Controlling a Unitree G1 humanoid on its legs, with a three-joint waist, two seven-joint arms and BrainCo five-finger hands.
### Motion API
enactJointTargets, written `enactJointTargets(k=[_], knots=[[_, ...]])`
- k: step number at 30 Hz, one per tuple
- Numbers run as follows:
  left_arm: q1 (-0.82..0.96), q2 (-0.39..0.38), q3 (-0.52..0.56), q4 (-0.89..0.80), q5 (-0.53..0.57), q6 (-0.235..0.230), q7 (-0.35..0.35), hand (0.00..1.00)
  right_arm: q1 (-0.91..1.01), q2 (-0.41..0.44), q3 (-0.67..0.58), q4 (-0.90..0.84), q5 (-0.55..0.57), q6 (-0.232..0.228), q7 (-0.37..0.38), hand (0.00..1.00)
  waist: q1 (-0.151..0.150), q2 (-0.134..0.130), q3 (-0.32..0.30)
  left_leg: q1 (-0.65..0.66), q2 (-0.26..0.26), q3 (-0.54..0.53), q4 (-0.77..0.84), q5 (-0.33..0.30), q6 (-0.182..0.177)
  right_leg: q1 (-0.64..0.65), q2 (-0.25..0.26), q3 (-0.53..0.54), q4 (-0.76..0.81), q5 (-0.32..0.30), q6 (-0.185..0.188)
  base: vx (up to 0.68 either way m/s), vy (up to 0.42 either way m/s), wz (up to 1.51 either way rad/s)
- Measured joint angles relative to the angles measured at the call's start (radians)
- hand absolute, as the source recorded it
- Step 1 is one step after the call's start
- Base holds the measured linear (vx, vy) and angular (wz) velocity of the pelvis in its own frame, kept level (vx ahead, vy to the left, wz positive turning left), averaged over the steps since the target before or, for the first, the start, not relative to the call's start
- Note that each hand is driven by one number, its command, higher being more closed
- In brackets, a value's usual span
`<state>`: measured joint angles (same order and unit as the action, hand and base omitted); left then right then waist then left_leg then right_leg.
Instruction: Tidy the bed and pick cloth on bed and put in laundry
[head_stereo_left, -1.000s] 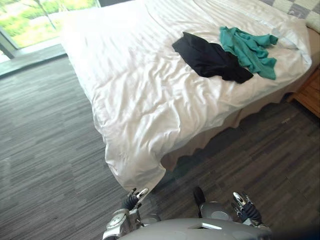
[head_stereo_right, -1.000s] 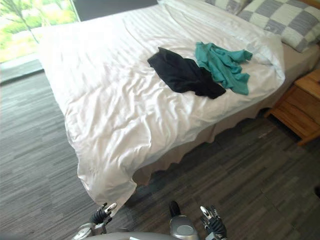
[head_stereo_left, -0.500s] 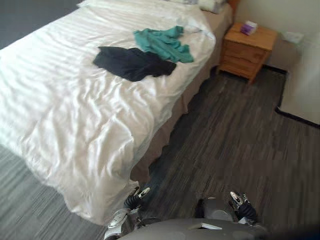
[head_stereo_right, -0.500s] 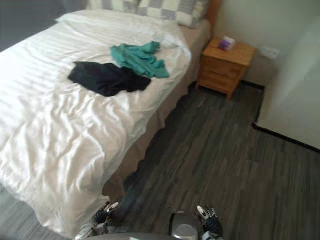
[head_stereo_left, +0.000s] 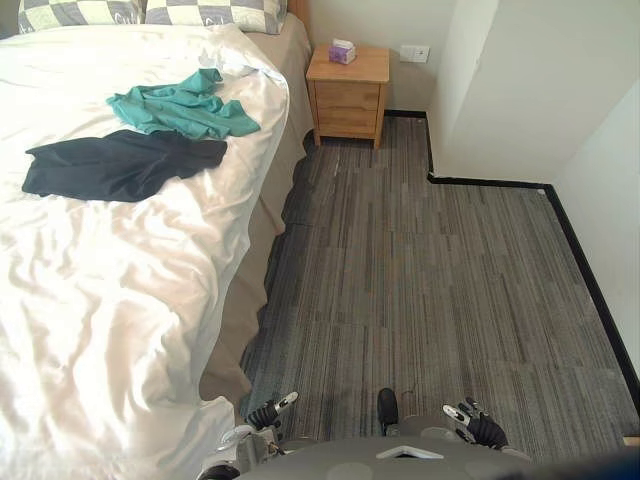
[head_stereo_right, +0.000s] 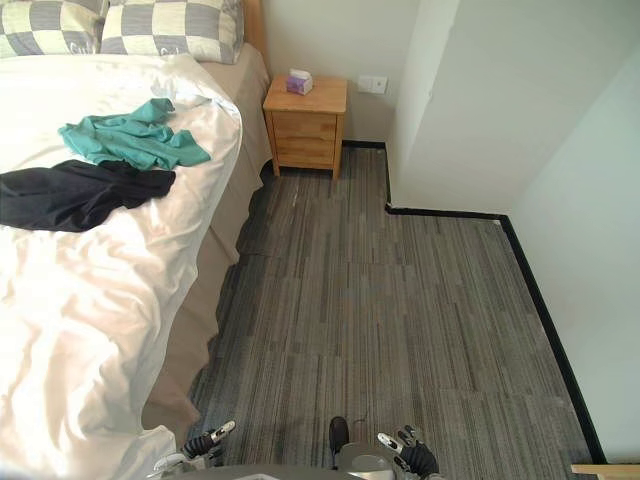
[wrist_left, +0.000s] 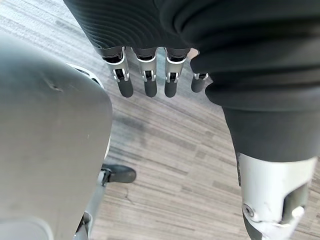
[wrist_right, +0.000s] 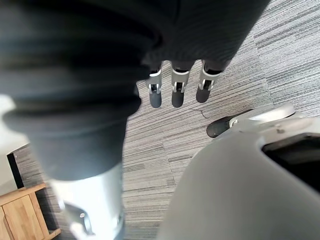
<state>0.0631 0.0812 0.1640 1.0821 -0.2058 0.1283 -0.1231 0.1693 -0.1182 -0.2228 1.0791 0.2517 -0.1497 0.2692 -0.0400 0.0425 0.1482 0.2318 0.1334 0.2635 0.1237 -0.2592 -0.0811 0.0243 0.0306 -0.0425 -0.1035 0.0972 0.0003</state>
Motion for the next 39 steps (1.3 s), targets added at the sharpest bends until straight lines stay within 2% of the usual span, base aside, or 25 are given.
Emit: enactJointTargets(k=[5, 10, 13, 14, 15, 16, 17, 18, 19, 20, 21, 22, 23, 24, 25, 27, 29, 30, 31, 32, 33, 34, 35, 37, 39], knots=[[0.0, 0.0, -0.003, 0.0, -0.001, 0.0, 0.001, 0.0, 0.0, 0.0, 0.001, 0.0, 0.001, 0.0, -0.001, 0.0, 0.0, 0.0, 0.0, -0.002, 0.001, -0.001, -0.001, 0.0, 0.0, 0.0, -0.001, -0.004, 0.0, 0.0, 0.0, 0.0, 0.0, 0.01], [0.001, -0.003, -0.005, -0.004, -0.017, -0.015, 0.057, 0.0, 0.005, 0.002, 0.022, -0.032, 0.046, 0.003, -0.045, 0.0, 0.002, -0.002, 0.007, -0.021, 0.014, -0.007, -0.003, -0.002, -0.006, -0.004, -0.003, -0.061, 0.001, -0.009, -0.008, 0.0, -0.006, 0.18], [0.003, -0.015, 0.0, -0.043, -0.018, -0.037, 0.09, 0.0, 0.008, 0.002, 0.037, -0.097, 0.081, 0.007, -0.068, 0.0, 0.004, 0.017, 0.028, -0.047, 0.064, 0.047, 0.026, -0.045, -0.077, -0.074, 0.017, -0.124, 0.136, -0.064, -0.031, 0.04, -0.067, -0.29], [0.025, -0.012, 0.003, -0.046, -0.016, -0.058, 0.099, 0.0, 0.013, -0.004, 0.067, -0.138, 0.088, 0.006, -0.078, 0.0, 0.011, 0.02, 0.035, -0.064, 0.089, 0.069, 0.113, -0.049, -0.108, -0.117, 0.012, -0.14, 0.248, -0.131, -0.038, 0.07, -0.103, -0.21], [0.025, -0.003, 0.017, -0.063, -0.016, -0.086, 0.1, 0.0, 0.018, 0.001, 0.088, -0.157, 0.101, 0.007, -0.077, 0.0, -0.001, -0.007, 0.056, -0.14, 0.115, 0.093, 0.322, -0.04, -0.107, -0.149, -0.005, -0.146, 0.354, -0.204, -0.048, 0.06, -0.139, -0.01], [0.026, -0.003, 0.021, -0.084, -0.014, -0.096, 0.099, 0.0, 0.032, 0.001, 0.094, -0.171, 0.1, 0.006, -0.075, 0.0, -0.004, -0.013, 0.061, -0.192, 0.138, 0.091, 0.445, -0.019, -0.091, -0.156, -0.015, -0.154, 0.383, -0.232, -0.058, 0.03, -0.205, 0.19], [0.038, -0.02, 0.04, -0.124, -0.002, -0.124, 0.098, 0.0, 0.06, -0.004, 0.112, -0.196, 0.098, 0.006, -0.073, 0.0, 0.002, -0.01, 0.07, -0.303, 0.179, 0.053, 0.67, 0.089, -0.037, -0.141, -0.015, -0.158, 0.399, -0.263, -0.078, 0.11, -0.289, 0.02], [0.048, -0.029, 0.05, -0.179, 0.003, -0.161, 0.089, 0.0, 0.059, -0.005, 0.119, -0.208, 0.094, 0.005, -0.07, 0.0, 0.012, -0.022, 0.093, -0.399, 0.179, -0.031, 0.831, 0.248, -0.029, -0.1, -0.015, -0.131, 0.38, -0.27, -0.09, 0.12, -0.23, -0.16], [0.048, -0.032, 0.056, -0.19, 0.005, -0.172, 0.081, 0.0, 0.056, -0.009, 0.124, -0.209, 0.087, 0.005, -0.069, 0.0, 0.023, -0.013, 0.099, -0.433, 0.163, -0.057, 0.88, 0.222, -0.046, -0.08, -0.014, -0.111, 0.366, -0.269, -0.095, 0.21, -0.148, -0.41], [0.048, -0.041, 0.057, -0.198, 0.021, -0.187, 0.069, 0.0, 0.039, -0.021, 0.124, -0.206, 0.076, 0.005, -0.069, 0.0, 0.026, -0.002, 0.11, -0.477, 0.118, -0.063, 0.911, 0.145, -0.047, -0.055, -0.016, -0.082, 0.34, -0.264, -0.104, 0.18, -0.074, -0.54], [0.047, -0.046, 0.044, -0.197, 0.029, -0.188, 0.052, 0.0, 0.015, -0.03, 0.124, -0.186, 0.076, 0.003, -0.068, 0.0, 0.022, 0.003, 0.125, -0.509, 0.055, -0.046, 0.864, 0.085, -0.037, -0.02, -0.016, -0.05, 0.306, -0.253, -0.113, 0.26, -0.111, -0.7], [0.044, -0.051, 0.043, -0.201, 0.029, -0.189, 0.041, 0.0, -0.007, -0.031, 0.12, -0.17, 0.077, 0.004, -0.062, 0.0, 0.03, 0.008, 0.13, -0.523, 0.012, -0.018, 0.721, 0.071, -0.027, 0.005, -0.008, -0.027, 0.282, -0.245, -0.088, 0.2, -0.097, -0.64], [0.045, -0.05, 0.043, -0.202, 0.03, -0.188, 0.038, 0.0, -0.016, -0.031, 0.121, -0.165, 0.077, 0.004, -0.059, 0.0, 0.031, 0.01, 0.131, -0.524, -0.002, -0.001, 0.625, 0.072, -0.027, 0.02, 0.001, -0.015, 0.268, -0.248, -0.076, 0.27, -0.113, -0.64], [0.047, -0.046, 0.043, -0.202, 0.03, -0.184, 0.034, 0.0, -0.033, -0.024, 0.121, -0.165, 0.078, 0.004, -0.057, 0.0, 0.033, 0.012, 0.132, -0.521, -0.026, 0.01, 0.414, 0.094, -0.025, 0.052, 0.024, 0.002, 0.235, -0.257, -0.061, 0.32, -0.105, -0.67], [0.047, -0.039, 0.039, -0.201, 0.029, -0.177, 0.033, 0.0, -0.045, -0.016, 0.116, -0.164, 0.078, 0.002, -0.055, 0.0, 0.034, 0.013, 0.131, -0.514, -0.032, 0.0, 0.231, 0.144, -0.021, 0.083, 0.047, 0.006, 0.207, -0.269, -0.073, 0.28, -0.088, -0.67], [0.048, -0.031, 0.034, -0.195, 0.028, -0.171, 0.031, 0.0, -0.055, -0.011, 0.115, -0.153, 0.078, 0.001, -0.052, 0.0, 0.035, 0.019, 0.126, -0.498, -0.02, -0.009, 0.063, 0.216, -0.022, 0.121, 0.087, 0.036, 0.213, -0.311, -0.07, 0.38, -0.032, -0.64], [0.049, -0.026, 0.034, -0.193, 0.02, -0.165, 0.023, 0.0, -0.052, -0.014, 0.112, -0.144, 0.077, 0.002, -0.048, 0.0, 0.039, 0.013, 0.117, -0.496, -0.021, -0.002, 0.039, 0.243, 0.013, 0.129, 0.09, 0.069, 0.283, -0.396, -0.068, 0.53, 0.012, -0.69], [0.048, -0.014, 0.032, -0.192, 0.019, -0.154, 0.018, 0.0, -0.051, -0.016, 0.111, -0.138, 0.077, 0.003, -0.048, 0.0, 0.043, -0.008, 0.102, -0.498, -0.041, 0.004, 0.078, 0.279, 0.067, 0.115, 0.06, 0.085, 0.357, -0.467, -0.057, 0.63, 0.051, -0.6], [0.048, 0.005, 0.014, -0.185, 0.02, -0.139, 0.019, 0.0, -0.033, -0.015, 0.11, -0.136, 0.077, 0.005, -0.049, 0.0, 0.038, -0.043, 0.069, -0.491, -0.088, 0.013, 0.109, 0.292, 0.1, 0.109, 0.004, 0.082, 0.422, -0.532, -0.012, 0.67, 0.042, -0.53], [0.043, 0.008, 0.0, -0.172, 0.02, -0.132, 0.02, 0.0, -0.026, -0.015, 0.108, -0.132, 0.077, 0.006, -0.049, 0.0, 0.036, -0.06, 0.053, -0.485, -0.111, 0.024, 0.111, 0.276, 0.132, 0.086, -0.026, 0.071, 0.489, -0.547, 0.023, 0.68, 0.02, -0.37], [0.021, 0.017, -0.007, -0.147, 0.02, -0.124, 0.021, 0.0, -0.039, -0.011, 0.106, -0.117, 0.077, 0.007, -0.049, 0.0, 0.032, -0.076, 0.049, -0.457, -0.137, 0.045, 0.118, 0.233, 0.163, -0.01, -0.077, 0.023, 0.724, -0.517, 0.089, 0.53, 0.007, -0.25], [0.018, 0.018, -0.013, -0.142, 0.018, -0.119, 0.021, 0.0, -0.046, -0.005, 0.106, -0.113, 0.077, 0.011, -0.049, 0.0, 0.028, -0.08, 0.052, -0.436, -0.143, 0.047, 0.122, 0.219, 0.165, -0.054, -0.104, -0.01, 0.839, -0.464, 0.114, 0.64, 0.027, -0.13], [0.015, 0.026, -0.038, -0.126, -0.01, -0.118, 0.023, 0.0, -0.048, 0.011, 0.106, -0.108, 0.077, 0.015, -0.049, 0.0, 0.026, -0.087, 0.057, -0.366, -0.15, 0.043, 0.117, 0.179, 0.166, -0.112, -0.155, -0.075, 1.038, -0.342, 0.093, 0.63, 0.016, 0.15], [0.013, 0.031, -0.092, -0.118, -0.021, -0.12, 0.04, 0.0, -0.034, 0.018, 0.106, -0.105, 0.079, 0.016, -0.05, 0.0, 0.02, -0.082, 0.063, -0.243, -0.147, -0.001, 0.09, 0.135, 0.159, -0.125, -0.199, -0.143, 1.136, -0.368, 0.058, 0.66, -0.044, 0.27], [0.013, 0.022, -0.126, -0.113, -0.042, -0.125, 0.059, 0.0, -0.038, 0.001, 0.103, -0.117, 0.093, 0.009, -0.049, 0.0, 0.001, -0.038, 0.079, -0.102, -0.087, -0.05, 0.001, 0.114, 0.132, -0.168, -0.183, -0.207, 1.05, -0.406, 0.047, 0.63, -0.14, 0.42]])
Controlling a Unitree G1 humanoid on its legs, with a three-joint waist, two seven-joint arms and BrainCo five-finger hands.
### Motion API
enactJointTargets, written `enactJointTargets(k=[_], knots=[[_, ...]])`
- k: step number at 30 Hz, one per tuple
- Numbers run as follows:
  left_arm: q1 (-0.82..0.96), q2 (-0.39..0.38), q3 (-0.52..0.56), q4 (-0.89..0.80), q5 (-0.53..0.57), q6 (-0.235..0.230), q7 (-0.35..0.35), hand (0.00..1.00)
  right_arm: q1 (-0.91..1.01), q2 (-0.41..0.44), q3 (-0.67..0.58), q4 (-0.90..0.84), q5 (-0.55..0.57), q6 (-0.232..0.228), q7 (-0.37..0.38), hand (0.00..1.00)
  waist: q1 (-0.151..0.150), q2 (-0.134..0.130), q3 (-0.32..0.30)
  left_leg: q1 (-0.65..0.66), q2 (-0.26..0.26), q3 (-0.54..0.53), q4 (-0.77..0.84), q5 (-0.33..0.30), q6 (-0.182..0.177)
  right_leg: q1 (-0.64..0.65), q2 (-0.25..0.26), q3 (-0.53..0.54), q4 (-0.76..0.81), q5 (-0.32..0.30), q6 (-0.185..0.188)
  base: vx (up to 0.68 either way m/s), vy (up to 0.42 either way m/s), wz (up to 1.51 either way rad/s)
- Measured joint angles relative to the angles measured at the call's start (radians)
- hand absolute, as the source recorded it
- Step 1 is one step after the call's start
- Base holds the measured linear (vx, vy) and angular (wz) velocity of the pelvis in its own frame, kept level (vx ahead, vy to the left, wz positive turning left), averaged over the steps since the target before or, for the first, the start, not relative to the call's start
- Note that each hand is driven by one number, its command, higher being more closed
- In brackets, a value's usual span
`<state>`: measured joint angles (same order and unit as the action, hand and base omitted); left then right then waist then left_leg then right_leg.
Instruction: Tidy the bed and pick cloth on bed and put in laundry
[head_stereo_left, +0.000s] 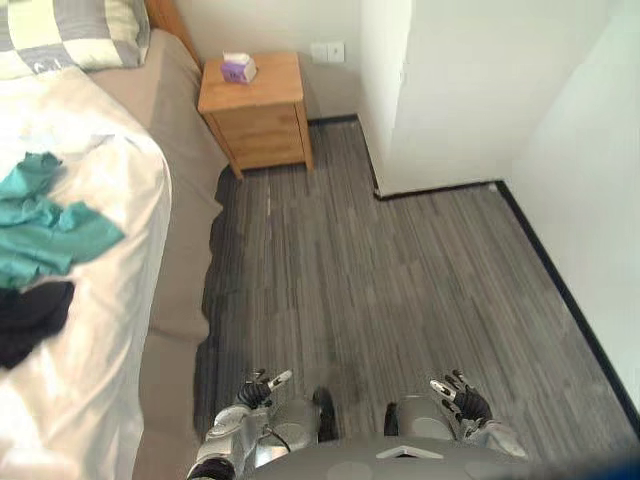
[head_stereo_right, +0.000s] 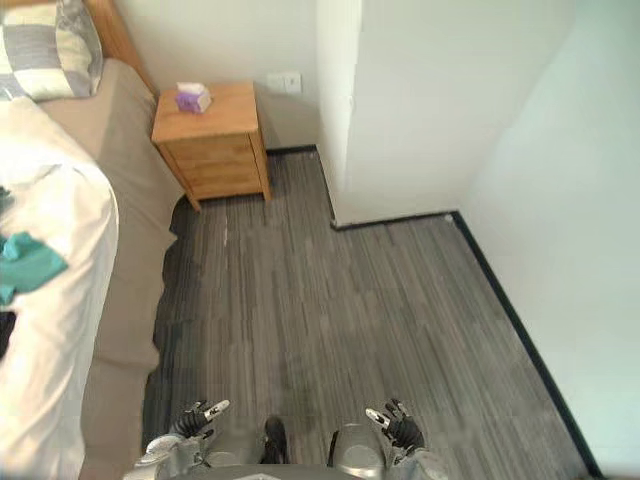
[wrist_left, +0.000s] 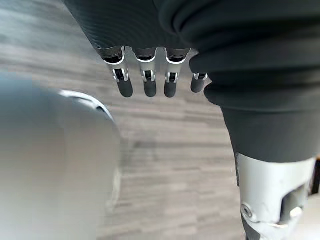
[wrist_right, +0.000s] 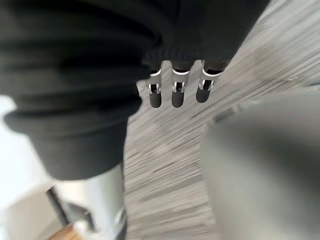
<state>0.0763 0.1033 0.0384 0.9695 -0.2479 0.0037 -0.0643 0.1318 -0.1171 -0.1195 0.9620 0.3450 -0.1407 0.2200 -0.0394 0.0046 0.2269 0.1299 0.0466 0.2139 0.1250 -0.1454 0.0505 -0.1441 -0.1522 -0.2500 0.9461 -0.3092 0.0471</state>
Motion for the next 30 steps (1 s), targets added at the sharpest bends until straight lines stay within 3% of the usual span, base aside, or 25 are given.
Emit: enactJointTargets(k=[3, 4, 5, 6, 7, 10, 12, 14, 15, 16, 17, 18, 19, 20, 22, 23, 24, 26, 27, 30], knots=[[-0.01, -0.001, 0.002, 0.007, -0.004, -0.007, 0.024, 0.0, 0.001, 0.0, -0.001, -0.003, 0.008, -0.008, 0.005, 0.0, -0.004, 0.0, 0.005, 0.059, 0.073, -0.03, -0.032, -0.019, -0.03, -0.094, 0.034, -0.022, -0.318, 0.027, 0.017, 0.43, -0.218, 0.47], [-0.017, -0.003, 0.002, 0.023, -0.004, -0.006, 0.029, 0.0, 0.006, 0.001, -0.002, -0.002, 0.008, -0.008, 0.005, 0.0, -0.011, -0.003, 0.007, 0.07, 0.097, -0.054, -0.038, -0.044, -0.057, -0.124, 0.049, 0.003, -0.529, 0.117, 0.029, 0.44, -0.361, 0.54], [-0.024, -0.002, 0.002, 0.033, -0.003, -0.006, 0.03, 0.0, 0.009, 0.005, -0.001, -0.002, 0.008, -0.008, 0.005, 0.0, -0.014, -0.012, 0.012, 0.077, 0.099, -0.066, -0.038, -0.057, -0.068, -0.129, 0.05, 0.028, -0.638, 0.176, 0.038, 0.53, -0.487, 0.73], [-0.023, 0.013, 0.011, 0.035, 0.001, -0.007, 0.031, 0.0, 0.018, 0.025, -0.004, -0.001, 0.008, -0.009, 0.006, 0.0, -0.021, -0.05, 0.026, 0.094, 0.084, -0.095, -0.039, -0.096, -0.096, -0.122, 0.029, 0.106, -0.828, 0.305, 0.087, 0.53, -0.532, 0.76], [-0.035, 0.015, 0.016, 0.05, 0.002, -0.004, 0.041, 0.0, 0.011, 0.038, -0.026, 0.01, 0.016, -0.008, 0.008, 0.0, -0.024, -0.038, 0.052, 0.125, 0.099, -0.131, -0.032, -0.132, -0.113, -0.11, 0.044, 0.123, -0.771, 0.402, 0.063, 0.43, -0.442, 0.72], [-0.027, -0.035, 0.083, 0.055, 0.001, 0.012, 0.055, 0.0, 0.016, 0.022, -0.063, 0.007, 0.027, -0.006, -0.008, 0.0, -0.022, 0.015, 0.074, 0.136, 0.109, -0.178, 0.094, -0.123, -0.109, -0.111, 0.059, 0.118, -0.551, 0.21, -0.005, 0.36, -0.331, 0.46], [-0.014, -0.059, 0.131, 0.037, -0.003, 0.014, 0.068, 0.0, 0.023, 0.015, -0.064, 0.005, 0.029, -0.002, -0.013, 0.0, -0.013, 0.031, 0.059, 0.109, 0.124, -0.204, 0.217, -0.104, -0.125, -0.083, 0.055, 0.09, -0.495, 0.136, -0.017, 0.34, -0.309, 0.43], [-0.006, -0.07, 0.156, 0.029, -0.008, 0.012, 0.067, 0.0, 0.027, 0.011, -0.068, 0.003, 0.036, 0.007, -0.02, 0.0, -0.018, 0.045, 0.051, -0.004, 0.152, -0.231, 0.469, -0.041, -0.203, -0.028, 0.053, 0.052, -0.496, 0.091, -0.024, 0.32, -0.225, 0.51], [-0.005, -0.078, 0.169, 0.027, -0.017, 0.007, 0.066, 0.0, 0.034, 0.001, -0.066, 0.002, 0.045, 0.014, -0.02, 0.0, -0.022, 0.053, 0.052, -0.105, 0.201, -0.223, 0.679, 0.081, -0.24, 0.04, 0.075, 0.026, -0.534, 0.068, -0.039, 0.35, -0.166, 0.4], [-0.005, -0.076, 0.168, 0.026, -0.018, 0.006, 0.064, 0.0, 0.038, -0.004, -0.064, 0.002, 0.045, 0.015, -0.02, 0.0, -0.02, 0.062, 0.052, -0.145, 0.229, -0.215, 0.775, 0.084, -0.233, 0.077, 0.084, 0.012, -0.559, 0.064, -0.048, 0.45, -0.178, 0.42], [-0.004, -0.066, 0.168, 0.022, -0.016, -0.01, 0.064, 0.0, 0.039, -0.004, -0.064, 0.007, 0.043, 0.016, -0.02, 0.0, -0.008, 0.064, 0.059, -0.204, 0.253, -0.174, 0.904, 0.04, -0.188, 0.156, 0.088, -0.005, -0.595, 0.055, -0.068, 0.48, -0.152, 0.3], [-0.005, -0.056, 0.168, 0.021, -0.017, -0.016, 0.06, 0.0, 0.038, -0.002, -0.063, 0.014, 0.039, 0.016, -0.016, 0.0, -0.001, 0.057, 0.062, -0.24, 0.251, -0.12, 0.933, -0.015, -0.158, 0.23, 0.078, -0.016, -0.638, 0.056, -0.064, 0.38, -0.107, 0.23], [-0.005, -0.053, 0.17, 0.019, -0.018, -0.016, 0.057, 0.0, 0.036, -0.002, -0.063, 0.018, 0.032, 0.015, -0.014, 0.0, 0.003, 0.054, 0.062, -0.258, 0.245, -0.086, 0.917, -0.039, -0.157, 0.256, 0.069, -0.023, -0.66, 0.062, -0.054, 0.36, -0.071, 0.18], [-0.006, -0.052, 0.169, 0.011, -0.02, -0.017, 0.043, 0.0, 0.031, -0.001, -0.064, 0.02, 0.021, 0.016, -0.008, 0.0, 0.005, 0.05, 0.063, -0.292, 0.218, -0.017, 0.816, -0.07, -0.155, 0.305, 0.048, -0.04, -0.701, 0.063, -0.042, 0.34, -0.004, 0.22], [-0.006, -0.054, 0.168, 0.003, -0.047, -0.016, 0.034, 0.0, 0.023, 0.003, -0.069, 0.018, -0.003, 0.016, -0.004, 0.0, 0.004, 0.043, 0.067, -0.309, 0.155, 0.113, 0.532, -0.052, -0.139, 0.354, 0.013, -0.069, -0.741, 0.055, -0.004, 0.38, 0.041, 0.36], [-0.004, -0.059, 0.165, 0.004, -0.047, -0.012, 0.037, 0.0, 0.024, -0.001, -0.075, 0.016, -0.017, 0.017, -0.001, 0.0, 0.0, 0.052, 0.065, -0.306, 0.116, 0.191, 0.29, 0.076, -0.104, 0.379, 0.013, -0.093, -0.751, 0.04, 0.025, 0.43, 0.07, 0.67], [-0.01, -0.054, 0.168, 0.002, -0.057, -0.01, 0.04, 0.0, 0.016, 0.014, -0.086, 0.025, -0.026, 0.026, -0.001, 0.0, 0.005, 0.025, 0.062, -0.28, 0.072, 0.241, 0.208, 0.111, 0.03, 0.404, -0.007, -0.105, -0.763, 0.028, 0.048, 0.46, 0.071, 0.83], [-0.012, -0.039, 0.167, -0.001, -0.056, -0.009, 0.042, 0.0, 0.014, 0.044, -0.08, 0.021, -0.043, 0.024, 0.006, 0.0, 0.005, -0.02, 0.05, -0.283, 0.017, 0.242, 0.136, 0.136, 0.027, 0.42, -0.026, -0.139, -0.814, 0.069, 0.066, 0.45, 0.064, 0.92], [-0.021, -0.026, 0.169, -0.007, -0.061, -0.009, 0.043, 0.0, 0.005, 0.061, -0.084, 0.026, -0.046, 0.025, 0.012, 0.0, 0.015, -0.038, 0.059, -0.3, 0.008, 0.261, 0.149, 0.137, 0.03, 0.455, -0.024, -0.158, -0.875, 0.126, 0.081, 0.44, 0.09, 1.0], [-0.022, -0.021, 0.168, -0.003, -0.079, -0.007, 0.051, 0.0, -0.018, 0.057, -0.074, 0.054, -0.055, 0.026, 0.013, 0.0, 0.04, -0.046, 0.056, -0.268, 0.0, 0.353, 0.141, 0.136, 0.028, 0.509, -0.025, -0.157, -0.896, 0.211, 0.104, 0.25, 0.075, 0.63]])
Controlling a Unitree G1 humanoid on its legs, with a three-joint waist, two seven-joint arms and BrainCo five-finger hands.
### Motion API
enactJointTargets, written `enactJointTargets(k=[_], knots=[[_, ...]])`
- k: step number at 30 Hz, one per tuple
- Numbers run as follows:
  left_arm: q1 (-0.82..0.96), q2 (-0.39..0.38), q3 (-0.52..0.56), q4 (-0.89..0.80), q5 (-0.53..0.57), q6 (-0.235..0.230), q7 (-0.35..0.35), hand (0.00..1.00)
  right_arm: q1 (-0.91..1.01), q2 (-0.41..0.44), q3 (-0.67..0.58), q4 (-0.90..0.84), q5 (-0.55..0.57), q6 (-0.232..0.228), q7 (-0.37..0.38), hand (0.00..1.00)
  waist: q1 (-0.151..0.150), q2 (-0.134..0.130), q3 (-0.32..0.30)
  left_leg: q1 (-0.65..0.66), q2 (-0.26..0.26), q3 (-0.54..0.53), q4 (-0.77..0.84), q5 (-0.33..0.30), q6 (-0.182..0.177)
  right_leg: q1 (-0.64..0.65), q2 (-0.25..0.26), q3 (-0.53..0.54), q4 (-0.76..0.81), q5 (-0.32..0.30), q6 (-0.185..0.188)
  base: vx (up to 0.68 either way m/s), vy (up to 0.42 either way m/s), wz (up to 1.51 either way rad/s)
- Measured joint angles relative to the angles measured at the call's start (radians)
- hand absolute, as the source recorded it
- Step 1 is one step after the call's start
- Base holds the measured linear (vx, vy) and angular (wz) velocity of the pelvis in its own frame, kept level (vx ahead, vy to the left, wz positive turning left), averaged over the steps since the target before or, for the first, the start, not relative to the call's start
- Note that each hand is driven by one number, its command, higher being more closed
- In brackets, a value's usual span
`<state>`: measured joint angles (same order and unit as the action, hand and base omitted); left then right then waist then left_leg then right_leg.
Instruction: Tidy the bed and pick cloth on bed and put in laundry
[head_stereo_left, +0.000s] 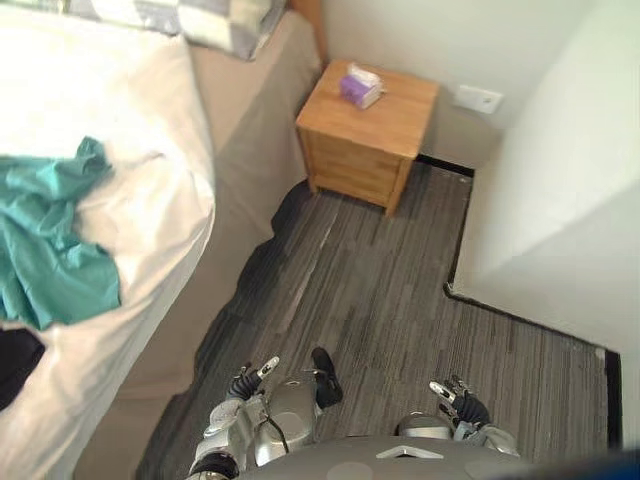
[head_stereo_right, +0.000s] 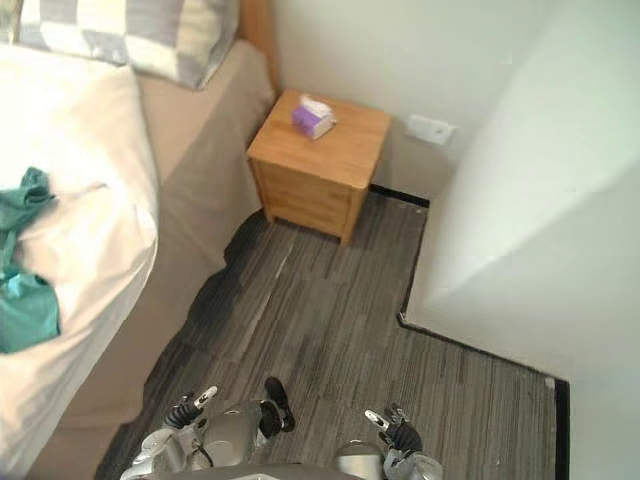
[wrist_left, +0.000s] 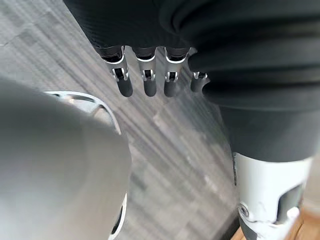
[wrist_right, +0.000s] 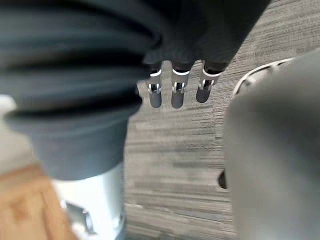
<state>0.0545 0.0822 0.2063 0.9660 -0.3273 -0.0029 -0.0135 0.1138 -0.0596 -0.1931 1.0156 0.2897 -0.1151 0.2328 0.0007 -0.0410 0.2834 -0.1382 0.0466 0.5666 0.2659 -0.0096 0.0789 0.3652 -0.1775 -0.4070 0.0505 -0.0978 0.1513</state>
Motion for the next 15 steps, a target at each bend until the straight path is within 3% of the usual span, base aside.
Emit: enactJointTargets(k=[2, 3, 4, 6, 7, 8, 10, 11, 12, 14, 15], knots=[[0.006, 0.005, 0.002, 0.002, -0.01, 0.001, 0.0, 0.0, -0.023, -0.001, 0.018, 0.002, -0.001, -0.002, 0.001, 0.0, 0.017, 0.001, -0.003, 0.045, -0.025, 0.007, -0.052, -0.014, 0.002, 0.004, -0.008, 0.004, 0.046, 0.028, 0.015, 0.21, 0.075, 0.31], [0.015, -0.005, 0.001, 0.009, -0.014, 0.007, 0.002, 0.0, -0.04, -0.005, 0.014, 0.01, -0.003, 0.0, 0.0, 0.0, 0.017, 0.019, -0.013, 0.081, -0.043, -0.006, -0.103, -0.053, 0.003, -0.041, -0.026, 0.011, 0.187, 0.011, 0.035, 0.23, 0.082, 0.53], [0.017, -0.006, -0.001, 0.02, -0.014, 0.023, 0.006, 0.0, -0.043, -0.006, 0.011, 0.014, -0.009, 0.001, 0.0, 0.0, 0.014, 0.028, -0.021, 0.116, -0.07, -0.044, -0.15, -0.088, 0.033, -0.118, -0.07, 0.016, 0.419, -0.005, 0.046, 0.23, 0.073, 0.71], [0.017, 0.007, -0.009, 0.025, -0.004, 0.029, 0.011, 0.0, -0.037, 0.0, 0.007, 0.014, 0.0, 0.007, 0.005, 0.0, 0.002, -0.005, -0.021, 0.166, -0.134, -0.124, -0.176, -0.103, 0.047, -0.251, -0.153, 0.075, 0.763, 0.041, 0.007, 0.26, -0.007, 1.29], [0.016, 0.015, -0.013, 0.039, -0.004, 0.029, 0.013, 0.0, -0.04, -0.005, 0.003, 0.011, 0.0, -0.003, 0.007, 0.0, -0.012, -0.015, -0.019, 0.194, -0.155, -0.194, -0.18, -0.11, 0.058, -0.316, -0.152, 0.104, 0.894, -0.017, 0.0, 0.31, -0.045, 1.54], [0.016, 0.016, -0.014, 0.038, -0.005, 0.028, 0.015, 0.0, -0.04, -0.009, 0.004, 0.01, -0.001, -0.007, 0.011, 0.0, -0.014, -0.013, -0.018, 0.209, -0.158, -0.225, -0.181, -0.116, 0.064, -0.347, -0.143, 0.114, 0.927, -0.048, -0.017, 0.35, -0.061, 1.59], [0.025, 0.024, -0.036, 0.038, -0.006, 0.013, 0.019, 0.0, -0.037, -0.024, 0.003, 0.001, 0.0, -0.021, 0.024, 0.0, -0.018, 0.009, -0.007, 0.281, -0.154, -0.347, -0.193, -0.132, 0.068, -0.445, -0.084, 0.123, 0.893, -0.154, -0.038, 0.46, -0.115, 1.54], [0.028, 0.025, -0.042, 0.038, -0.006, 0.011, 0.019, 0.0, -0.039, -0.025, 0.003, -0.001, 0.0, -0.023, 0.029, 0.0, -0.018, 0.014, -0.007, 0.295, -0.148, -0.375, -0.193, -0.134, 0.071, -0.468, -0.065, 0.128, 0.844, -0.174, -0.048, 0.43, -0.168, 1.54], [0.034, 0.026, -0.05, 0.037, -0.007, 0.008, 0.018, 0.0, -0.039, -0.025, 0.004, -0.009, 0.0, -0.024, 0.037, 0.0, -0.017, 0.024, -0.014, 0.306, -0.13, -0.431, -0.191, -0.143, 0.059, -0.506, -0.016, 0.157, 0.7, -0.185, -0.055, 0.27, -0.141, 1.26], [0.042, 0.024, -0.059, 0.035, -0.008, 0.007, 0.017, 0.0, -0.039, -0.018, 0.012, -0.019, 0.0, -0.026, 0.046, 0.0, -0.018, 0.032, -0.023, 0.312, -0.108, -0.529, -0.189, -0.155, 0.036, -0.556, 0.063, 0.26, 0.421, -0.15, -0.054, 0.37, -0.245, 1.61], [0.042, 0.025, -0.059, 0.034, -0.008, 0.007, 0.018, 0.0, -0.042, -0.015, 0.017, -0.024, 0.0, -0.033, 0.049, 0.0, -0.017, 0.031, -0.023, 0.311, -0.1, -0.591, -0.182, -0.167, 0.017, -0.577, 0.092, 0.351, 0.264, -0.081, -0.061, 0.41, -0.321, 1.64]])
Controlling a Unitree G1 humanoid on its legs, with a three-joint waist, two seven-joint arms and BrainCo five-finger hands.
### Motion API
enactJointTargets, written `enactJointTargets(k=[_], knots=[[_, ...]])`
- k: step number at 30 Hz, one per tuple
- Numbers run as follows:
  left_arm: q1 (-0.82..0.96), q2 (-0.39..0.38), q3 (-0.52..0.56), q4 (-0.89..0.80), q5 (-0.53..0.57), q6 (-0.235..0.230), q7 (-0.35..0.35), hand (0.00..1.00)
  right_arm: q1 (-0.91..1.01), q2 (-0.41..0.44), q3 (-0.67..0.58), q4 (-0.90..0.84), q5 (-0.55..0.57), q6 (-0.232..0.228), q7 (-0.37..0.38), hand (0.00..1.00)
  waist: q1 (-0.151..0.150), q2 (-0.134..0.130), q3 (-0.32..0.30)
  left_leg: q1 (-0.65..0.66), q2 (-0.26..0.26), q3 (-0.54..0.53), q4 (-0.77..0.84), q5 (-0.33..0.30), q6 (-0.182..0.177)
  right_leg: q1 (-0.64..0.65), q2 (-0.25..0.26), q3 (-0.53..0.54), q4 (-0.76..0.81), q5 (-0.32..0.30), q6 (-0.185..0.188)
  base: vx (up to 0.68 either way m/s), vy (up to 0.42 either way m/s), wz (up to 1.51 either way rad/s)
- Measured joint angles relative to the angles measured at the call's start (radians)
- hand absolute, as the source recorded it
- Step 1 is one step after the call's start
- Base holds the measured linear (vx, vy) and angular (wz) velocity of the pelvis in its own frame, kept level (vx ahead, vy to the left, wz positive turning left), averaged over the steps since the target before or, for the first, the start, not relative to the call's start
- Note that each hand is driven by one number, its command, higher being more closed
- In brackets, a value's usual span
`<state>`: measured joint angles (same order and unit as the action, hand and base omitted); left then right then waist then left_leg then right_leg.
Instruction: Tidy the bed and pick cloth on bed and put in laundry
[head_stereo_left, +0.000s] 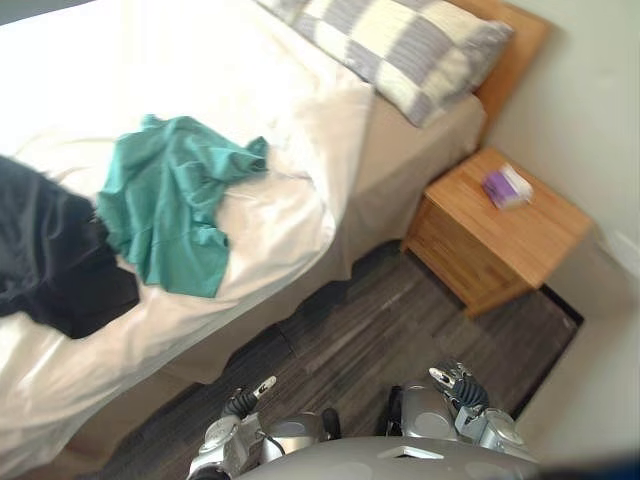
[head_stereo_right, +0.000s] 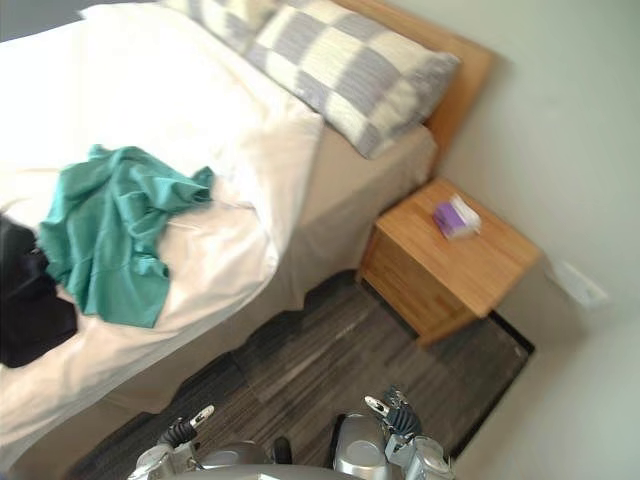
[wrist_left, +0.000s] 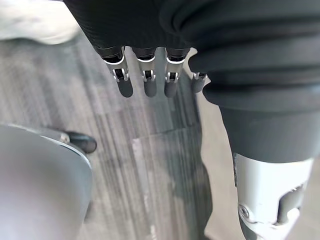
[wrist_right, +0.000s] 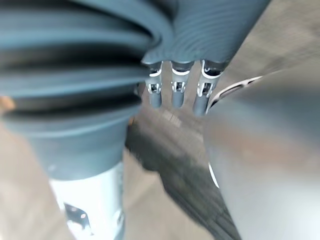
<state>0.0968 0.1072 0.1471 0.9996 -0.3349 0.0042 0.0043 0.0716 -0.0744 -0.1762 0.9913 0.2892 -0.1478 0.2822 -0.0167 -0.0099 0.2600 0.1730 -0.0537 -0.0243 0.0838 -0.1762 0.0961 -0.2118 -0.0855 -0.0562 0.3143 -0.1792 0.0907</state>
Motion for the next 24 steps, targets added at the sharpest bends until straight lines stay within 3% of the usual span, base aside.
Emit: enactJointTargets(k=[1, 3, 4, 5, 6, 7, 10, 12, 14, 16, 18, 21, 24], knots=[[-0.001, 0.0, 0.001, -0.001, 0.002, -0.001, 0.0, 0.0, 0.0, 0.001, 0.001, -0.003, 0.0, 0.0, 0.0, 0.0, 0.0, -0.003, -0.001, 0.001, 0.002, -0.026, 0.011, -0.01, -0.017, -0.004, 0.008, 0.046, -0.067, 0.042, -0.002, 0.43, -0.392, 1.58], [0.011, 0.013, 0.021, -0.01, 0.04, -0.016, -0.005, 0.0, 0.01, 0.019, 0.003, 0.0, 0.003, 0.0, -0.001, 0.0, 0.007, -0.047, -0.016, 0.003, -0.002, -0.047, 0.08, -0.092, -0.098, 0.018, 0.003, 0.17, -0.245, 0.246, -0.003, 0.44, -0.439, 1.51], [0.008, 0.013, 0.033, -0.006, 0.056, -0.019, -0.008, 0.0, 0.007, 0.023, 0.01, 0.007, 0.015, -0.001, 0.004, 0.0, 0.007, -0.032, -0.01, 0.008, 0.011, -0.041, 0.111, -0.134, -0.108, 0.024, 0.006, 0.158, -0.208, 0.289, -0.014, 0.38, -0.428, 0.9], [0.011, -0.019, 0.04, -0.005, 0.076, -0.02, -0.019, 0.0, -0.022, -0.006, 0.02, 0.01, 0.025, 0.001, 0.002, 0.0, 0.021, 0.02, -0.009, 0.02, 0.065, -0.029, 0.128, -0.141, -0.121, 0.021, 0.051, 0.133, -0.17, 0.299, -0.031, 0.34, -0.384, 0.59], [0.018, -0.039, 0.057, -0.006, 0.09, -0.028, -0.034, 0.0, -0.029, -0.013, 0.038, 0.003, 0.038, -0.001, 0.007, 0.0, 0.017, 0.019, -0.015, 0.037, 0.089, -0.008, 0.125, -0.127, -0.145, 0.041, 0.056, 0.115, -0.149, 0.227, -0.047, 0.33, -0.358, 0.33], [0.019, -0.047, 0.058, -0.007, 0.095, -0.031, -0.041, 0.0, -0.04, -0.017, 0.045, -0.006, 0.044, 0.001, 0.01, 0.0, 0.018, 0.043, -0.018, 0.053, 0.11, 0.004, 0.123, -0.121, -0.146, 0.048, 0.074, 0.095, -0.12, 0.203, -0.063, 0.25, -0.275, 0.41], [0.028, -0.045, 0.057, -0.036, 0.094, -0.03, -0.04, 0.0, -0.036, 0.0, 0.069, -0.01, 0.062, 0.006, 0.006, 0.0, 0.032, 0.021, -0.029, 0.011, 0.124, 0.05, 0.226, -0.064, -0.157, 0.059, 0.072, 0.067, -0.079, 0.12, -0.086, 0.2, -0.362, 0.29], [0.027, -0.046, 0.056, -0.044, 0.092, -0.031, -0.031, 0.0, -0.027, 0.011, 0.064, -0.011, 0.064, 0.01, -0.011, 0.0, 0.031, 0.023, -0.03, -0.061, 0.152, 0.103, 0.372, -0.029, -0.175, 0.115, 0.06, 0.036, -0.127, 0.108, -0.099, 0.12, -0.214, 0.63], [0.026, -0.047, 0.054, -0.043, 0.092, -0.041, -0.024, 0.0, 0.002, 0.004, 0.052, -0.011, 0.074, 0.01, -0.026, 0.0, 0.025, 0.024, -0.033, -0.091, 0.209, 0.238, 0.45, -0.044, -0.173, 0.184, 0.048, -0.022, -0.184, 0.11, -0.103, 0.12, -0.14, 0.83], [0.024, -0.067, 0.039, -0.037, 0.094, -0.053, -0.025, 0.0, 0.036, 0.004, 0.024, -0.004, 0.08, 0.012, -0.052, 0.0, 0.008, 0.04, -0.05, -0.085, 0.249, 0.41, 0.34, -0.033, -0.165, 0.229, 0.028, -0.101, -0.209, 0.108, -0.102, 0.09, -0.031, 0.91], [0.02, -0.069, 0.016, -0.03, 0.106, -0.055, -0.036, 0.0, 0.039, 0.001, -0.014, 0.007, 0.085, 0.015, -0.074, 0.0, -0.001, 0.044, -0.064, -0.071, 0.235, 0.477, 0.209, 0.008, -0.171, 0.226, 0.022, -0.126, -0.216, 0.104, -0.089, 0.11, 0.058, 0.64], [0.011, -0.069, 0.014, 0.003, 0.132, -0.055, -0.045, 0.0, 0.045, 0.018, -0.096, 0.031, 0.129, 0.023, -0.126, 0.0, -0.024, 0.055, -0.088, -0.032, 0.208, 0.483, 0.029, 0.019, -0.18, 0.231, 0.033, -0.179, -0.273, 0.137, -0.083, 0.14, 0.071, 0.47], [0.012, -0.05, 0.013, 0.006, 0.131, -0.037, -0.043, 0.0, 0.077, 0.035, -0.167, 0.05, 0.182, 0.021, -0.201, 0.0, -0.024, 0.03, -0.097, 0.004, 0.187, 0.485, -0.035, 0.05, -0.192, 0.263, 0.028, -0.188, -0.307, 0.153, -0.076, 0.08, 0.045, 0.15]])
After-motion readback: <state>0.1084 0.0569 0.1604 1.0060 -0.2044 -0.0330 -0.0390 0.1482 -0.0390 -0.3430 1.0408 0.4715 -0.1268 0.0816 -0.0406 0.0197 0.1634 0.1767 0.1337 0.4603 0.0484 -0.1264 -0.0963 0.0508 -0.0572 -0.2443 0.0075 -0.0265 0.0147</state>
